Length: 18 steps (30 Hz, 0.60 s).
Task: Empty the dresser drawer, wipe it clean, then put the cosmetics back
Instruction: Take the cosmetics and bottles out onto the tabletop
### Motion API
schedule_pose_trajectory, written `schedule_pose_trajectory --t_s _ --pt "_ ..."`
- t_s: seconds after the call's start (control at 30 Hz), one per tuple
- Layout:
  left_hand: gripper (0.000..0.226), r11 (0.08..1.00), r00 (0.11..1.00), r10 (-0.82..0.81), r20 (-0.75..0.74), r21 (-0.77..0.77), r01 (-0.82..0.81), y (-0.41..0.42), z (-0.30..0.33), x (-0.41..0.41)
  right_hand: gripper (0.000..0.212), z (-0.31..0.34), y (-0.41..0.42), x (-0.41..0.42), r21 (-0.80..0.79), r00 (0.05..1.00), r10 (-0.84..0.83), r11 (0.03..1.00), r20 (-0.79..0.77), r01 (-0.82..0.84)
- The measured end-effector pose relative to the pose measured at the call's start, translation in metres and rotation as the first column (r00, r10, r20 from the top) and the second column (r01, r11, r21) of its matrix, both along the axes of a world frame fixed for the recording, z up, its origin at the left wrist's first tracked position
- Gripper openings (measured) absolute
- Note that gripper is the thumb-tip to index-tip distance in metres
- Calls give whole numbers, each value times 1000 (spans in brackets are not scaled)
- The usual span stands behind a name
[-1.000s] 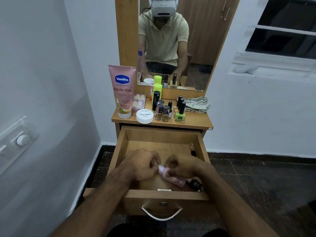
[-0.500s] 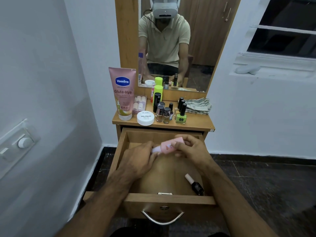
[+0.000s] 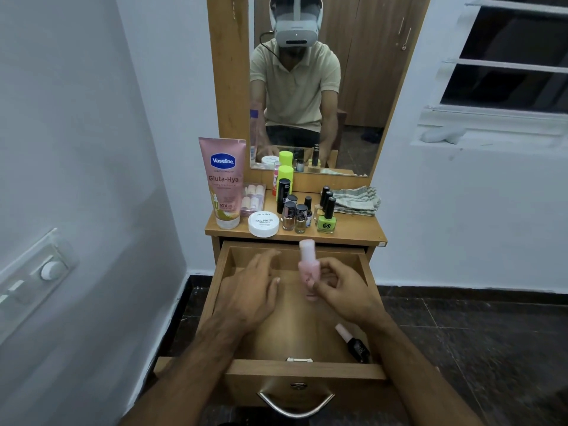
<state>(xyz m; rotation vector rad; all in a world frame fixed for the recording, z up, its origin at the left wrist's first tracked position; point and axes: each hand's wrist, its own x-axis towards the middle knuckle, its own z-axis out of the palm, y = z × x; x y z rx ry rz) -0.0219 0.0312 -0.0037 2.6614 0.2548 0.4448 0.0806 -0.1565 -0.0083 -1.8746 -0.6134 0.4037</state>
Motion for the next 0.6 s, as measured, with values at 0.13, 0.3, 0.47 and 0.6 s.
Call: schedule_pose_trajectory --t_s 0.13,0.3,0.47,0.6 --pt "39 999 999 3 -52 36 -1 1 -2 0 30 17 -3 1 256 952 -291 931 97 259" --pt "32 999 998 -9 -68 43 12 0 -4 2 32 46 -6 27 314 800 -575 802 173 509" --pt "34 999 994 -21 -107 33 24 2 -10 5 36 57 5 68 124 771 -570 819 283 560" --pt "34 999 992 -42 -116 15 44 4 -12 7 37 56 18 89 24 780 -529 832 334 554"
